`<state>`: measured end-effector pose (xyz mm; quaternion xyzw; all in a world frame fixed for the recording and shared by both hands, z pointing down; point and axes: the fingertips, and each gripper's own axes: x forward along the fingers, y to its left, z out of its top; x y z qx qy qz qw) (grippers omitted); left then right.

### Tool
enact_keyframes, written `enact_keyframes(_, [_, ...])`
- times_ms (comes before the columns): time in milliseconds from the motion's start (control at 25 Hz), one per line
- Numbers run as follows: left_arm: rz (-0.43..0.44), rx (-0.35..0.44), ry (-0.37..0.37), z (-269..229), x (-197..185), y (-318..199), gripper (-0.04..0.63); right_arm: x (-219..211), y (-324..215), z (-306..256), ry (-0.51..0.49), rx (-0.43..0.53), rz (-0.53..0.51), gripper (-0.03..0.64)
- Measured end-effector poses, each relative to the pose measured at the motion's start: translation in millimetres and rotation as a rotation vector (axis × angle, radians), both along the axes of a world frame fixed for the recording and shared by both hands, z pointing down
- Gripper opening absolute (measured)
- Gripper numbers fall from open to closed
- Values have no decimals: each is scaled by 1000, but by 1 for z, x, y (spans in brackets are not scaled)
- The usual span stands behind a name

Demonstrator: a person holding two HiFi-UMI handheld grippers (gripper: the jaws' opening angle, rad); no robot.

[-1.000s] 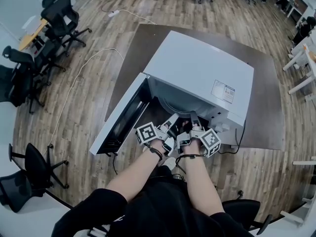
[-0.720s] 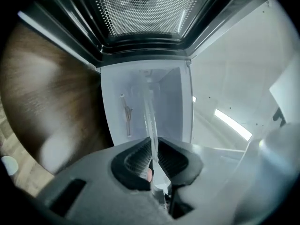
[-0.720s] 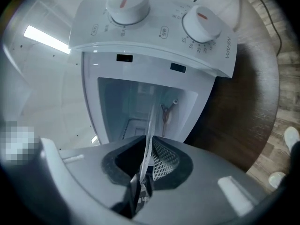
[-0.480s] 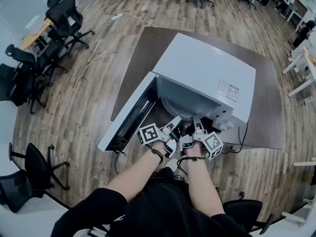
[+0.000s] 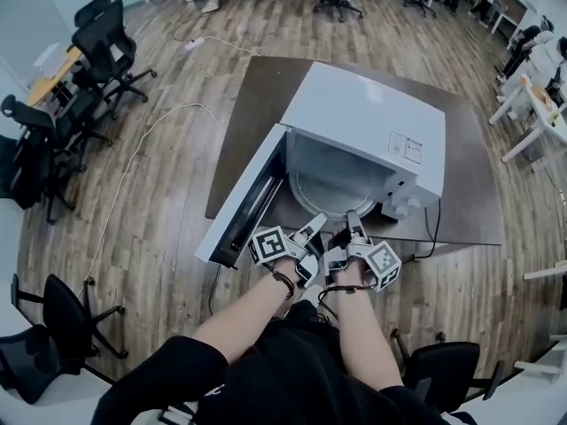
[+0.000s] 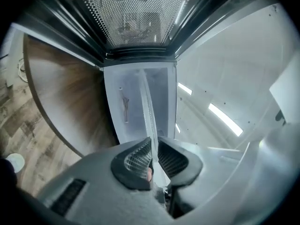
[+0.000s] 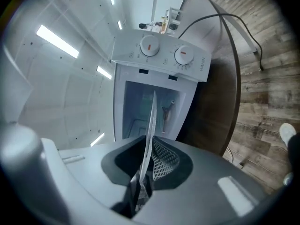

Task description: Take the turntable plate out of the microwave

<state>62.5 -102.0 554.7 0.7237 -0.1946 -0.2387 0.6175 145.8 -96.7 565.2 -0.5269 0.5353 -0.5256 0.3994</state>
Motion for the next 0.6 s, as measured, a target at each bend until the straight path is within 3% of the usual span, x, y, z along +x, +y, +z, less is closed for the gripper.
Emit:
enact_keyframes(120, [25, -16, 3, -3, -8, 20, 41, -10, 19, -5, -4, 4, 11, 49])
enact_keyframes(600, [72, 55, 11, -20, -33, 87, 41, -34, 92, -24, -16, 61, 54, 49])
